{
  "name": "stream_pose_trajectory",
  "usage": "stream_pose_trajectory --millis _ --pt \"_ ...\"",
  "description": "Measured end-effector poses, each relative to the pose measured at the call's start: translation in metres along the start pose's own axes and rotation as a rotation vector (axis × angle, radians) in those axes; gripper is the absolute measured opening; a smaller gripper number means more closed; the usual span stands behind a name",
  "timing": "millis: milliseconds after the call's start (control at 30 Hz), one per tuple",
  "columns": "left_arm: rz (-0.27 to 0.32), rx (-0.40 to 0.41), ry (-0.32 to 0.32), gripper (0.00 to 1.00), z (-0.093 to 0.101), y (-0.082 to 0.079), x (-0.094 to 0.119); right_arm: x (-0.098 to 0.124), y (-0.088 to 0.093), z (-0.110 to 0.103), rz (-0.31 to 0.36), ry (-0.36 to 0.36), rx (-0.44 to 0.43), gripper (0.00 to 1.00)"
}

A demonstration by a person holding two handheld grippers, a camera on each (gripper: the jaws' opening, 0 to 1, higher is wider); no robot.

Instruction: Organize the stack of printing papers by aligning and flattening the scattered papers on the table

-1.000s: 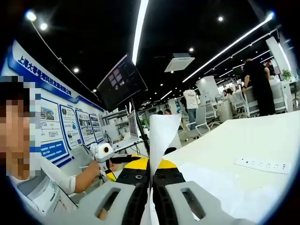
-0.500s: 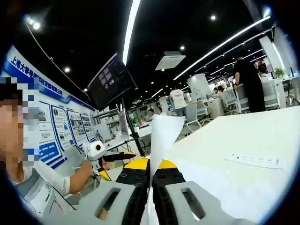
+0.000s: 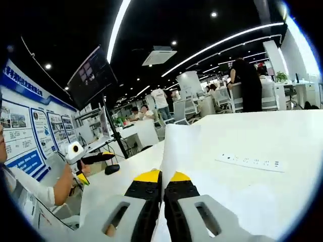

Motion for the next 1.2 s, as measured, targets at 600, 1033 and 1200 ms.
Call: stream_pose_trajectory --millis 600,1033,1200 --pt "0.011 0.042 0.065 0.95 -0.013 -0.004 -0.044 0.006 -0.006 -0.004 0.015 -0.034 0.004 0.00" --pt "0.001 0.056 0.094 0.95 -0.019 -0.004 -0.060 0.003 -0.015 -0.022 0.041 -0.116 0.035 0.00" --pt "-0.004 0.093 0.129 0.95 -0.018 -0.002 -0.071 0.002 -0.018 -0.029 0.056 -0.151 0.040 0.00"
Point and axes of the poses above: the point that each gripper's makers call its tool centre point, and the gripper's own axes: x roughly backward along the fingers, z roughly to its right, y roughly out of its underside, the point moved 3 cm from there along x, roughly backward along the fingers, and after that the axes turned 9 degrees about -y, right-handed, at the moved point
